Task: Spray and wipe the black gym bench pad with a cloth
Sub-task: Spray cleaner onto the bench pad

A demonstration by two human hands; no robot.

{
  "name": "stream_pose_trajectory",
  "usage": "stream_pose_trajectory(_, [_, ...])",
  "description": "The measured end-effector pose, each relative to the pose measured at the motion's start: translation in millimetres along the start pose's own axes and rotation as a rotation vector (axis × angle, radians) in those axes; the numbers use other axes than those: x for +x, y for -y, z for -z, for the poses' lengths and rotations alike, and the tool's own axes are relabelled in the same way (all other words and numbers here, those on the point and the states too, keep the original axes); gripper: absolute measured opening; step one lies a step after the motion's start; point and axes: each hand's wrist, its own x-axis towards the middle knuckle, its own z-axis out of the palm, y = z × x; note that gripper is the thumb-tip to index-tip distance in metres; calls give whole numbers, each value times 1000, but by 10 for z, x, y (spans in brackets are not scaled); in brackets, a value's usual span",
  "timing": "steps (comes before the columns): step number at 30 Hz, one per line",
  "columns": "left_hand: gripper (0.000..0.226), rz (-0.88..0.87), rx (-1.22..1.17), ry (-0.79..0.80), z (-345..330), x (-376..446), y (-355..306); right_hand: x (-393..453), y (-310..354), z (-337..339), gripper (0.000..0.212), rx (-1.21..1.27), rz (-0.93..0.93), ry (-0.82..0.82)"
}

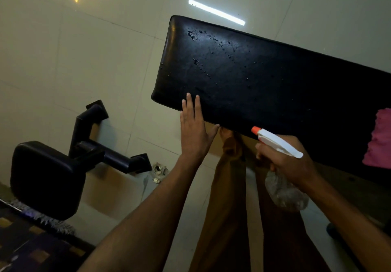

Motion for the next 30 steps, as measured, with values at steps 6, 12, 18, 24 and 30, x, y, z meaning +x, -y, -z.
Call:
stream_pose_trajectory(6, [99, -108, 53, 35, -48, -11, -74, -53, -67, 58, 35, 31, -2, -82])
stream_pose_trajectory(12, [95, -173, 93, 56, -122, -30, -209, -112, -243, 274, 28, 63, -107, -150])
stream_pose_trajectory(18, [85, -243, 94, 52, -151, 47, -422, -240, -301, 520, 17, 213, -57, -333])
stream_pose_trajectory(24, [90, -347, 178, 69, -228, 309, -833, -247, -392, 710, 40, 189, -113, -468])
stream_pose_trajectory(30, [97, -291, 195, 95, -235, 373, -1038, -404, -589, 774, 20, 156, -185, -353])
